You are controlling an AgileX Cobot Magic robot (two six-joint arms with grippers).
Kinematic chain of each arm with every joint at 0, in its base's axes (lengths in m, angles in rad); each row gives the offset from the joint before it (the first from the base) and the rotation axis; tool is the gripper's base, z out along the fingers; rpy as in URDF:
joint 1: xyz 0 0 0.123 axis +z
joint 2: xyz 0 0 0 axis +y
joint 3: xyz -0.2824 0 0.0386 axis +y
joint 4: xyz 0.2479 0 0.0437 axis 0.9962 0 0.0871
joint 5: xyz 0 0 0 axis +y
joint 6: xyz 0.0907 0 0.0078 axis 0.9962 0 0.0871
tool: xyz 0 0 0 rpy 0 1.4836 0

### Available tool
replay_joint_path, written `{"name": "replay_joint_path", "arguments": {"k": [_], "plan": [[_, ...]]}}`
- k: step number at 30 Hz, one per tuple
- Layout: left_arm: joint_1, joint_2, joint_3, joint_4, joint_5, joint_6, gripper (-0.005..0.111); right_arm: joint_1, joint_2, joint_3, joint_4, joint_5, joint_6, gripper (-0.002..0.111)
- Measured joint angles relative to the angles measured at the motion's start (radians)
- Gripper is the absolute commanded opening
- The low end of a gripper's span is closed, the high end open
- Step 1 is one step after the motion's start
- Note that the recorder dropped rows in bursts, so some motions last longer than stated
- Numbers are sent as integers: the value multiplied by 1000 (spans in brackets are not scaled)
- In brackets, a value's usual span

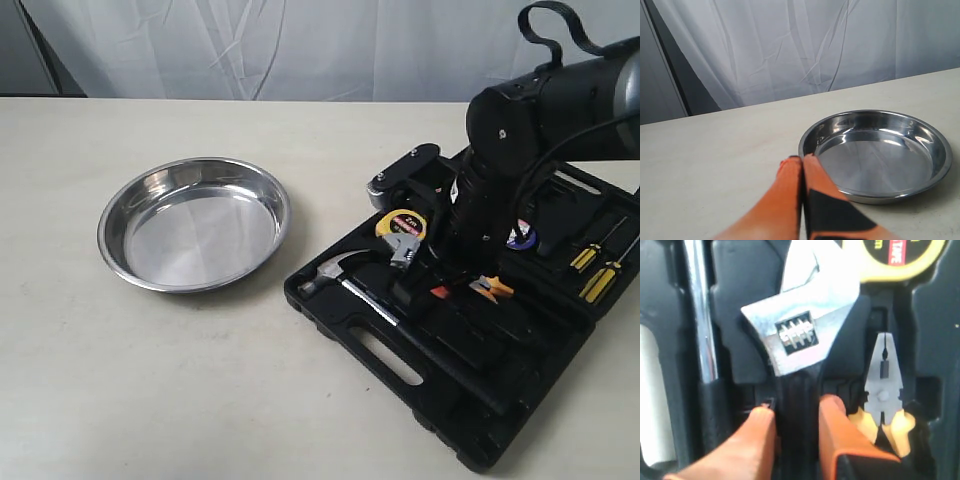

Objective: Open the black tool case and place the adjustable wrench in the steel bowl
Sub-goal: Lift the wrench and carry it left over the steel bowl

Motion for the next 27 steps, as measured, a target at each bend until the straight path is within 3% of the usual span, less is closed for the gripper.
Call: {"name": "replay_joint_path", "arguments": {"k": [5,12,17,20,21,23,27], "plan": [[0,0,0,0,0,0,0,0,0,-29,81,-107,-7,-1],[0,0,0,0,0,0,0,29,108,-319,326,-142,-220,-1],[0,0,0,0,0,0,0,122,242,-545,443,-35,-459,-1],[0,0,0,0,0,0,0,169,305,-664,510,147,-585,-1],[0,0,0,0,0,0,0,189,338,-724,496,267,-606,-1],[0,0,0,0,0,0,0,197,368,-778,435,341,-578,-1],[0,0,0,0,0,0,0,192,408,-837,259,288,-427,-1]]}}
